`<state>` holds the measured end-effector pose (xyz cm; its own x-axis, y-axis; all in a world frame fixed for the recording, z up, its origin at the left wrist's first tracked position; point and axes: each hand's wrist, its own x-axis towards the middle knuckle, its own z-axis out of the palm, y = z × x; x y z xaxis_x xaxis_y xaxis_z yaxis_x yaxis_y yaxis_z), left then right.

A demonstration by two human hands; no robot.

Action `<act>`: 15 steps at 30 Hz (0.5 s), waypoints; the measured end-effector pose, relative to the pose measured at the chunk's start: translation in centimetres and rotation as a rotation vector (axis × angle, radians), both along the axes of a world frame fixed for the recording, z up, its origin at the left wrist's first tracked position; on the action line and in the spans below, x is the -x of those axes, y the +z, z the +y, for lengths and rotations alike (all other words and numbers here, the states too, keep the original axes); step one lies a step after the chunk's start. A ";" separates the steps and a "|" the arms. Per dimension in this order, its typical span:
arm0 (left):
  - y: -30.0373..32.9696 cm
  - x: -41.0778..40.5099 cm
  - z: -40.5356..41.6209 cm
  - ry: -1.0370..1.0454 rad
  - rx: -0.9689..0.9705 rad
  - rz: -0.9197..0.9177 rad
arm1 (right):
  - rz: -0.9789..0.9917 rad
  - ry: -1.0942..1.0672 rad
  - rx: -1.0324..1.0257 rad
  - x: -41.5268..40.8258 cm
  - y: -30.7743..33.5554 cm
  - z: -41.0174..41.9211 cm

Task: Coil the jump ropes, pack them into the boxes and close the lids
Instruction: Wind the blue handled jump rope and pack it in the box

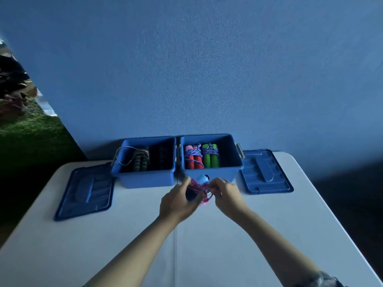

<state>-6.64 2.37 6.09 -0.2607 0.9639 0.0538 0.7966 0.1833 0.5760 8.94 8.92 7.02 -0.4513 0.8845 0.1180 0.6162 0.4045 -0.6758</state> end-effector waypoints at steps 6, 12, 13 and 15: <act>0.8 0.1 0.7 0.040 -0.039 -0.098 | -0.042 -0.104 -0.138 0.1 -1.4 0.0; 1.4 -0.6 1.0 0.070 -0.095 -0.204 | 0.178 -0.299 -0.101 0.4 -1.0 -0.8; 1.5 -0.6 1.0 0.075 -0.090 -0.219 | 0.207 -0.317 -0.095 0.3 -1.0 -0.8; 1.5 -0.6 1.0 0.099 -0.047 -0.259 | 0.236 -0.324 -0.068 0.2 -1.1 -0.6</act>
<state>-6.02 3.32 7.63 -0.3645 0.9311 0.0168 0.6009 0.2214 0.7681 8.79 8.31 5.90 -0.1045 0.9632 0.2477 0.5502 0.2635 -0.7924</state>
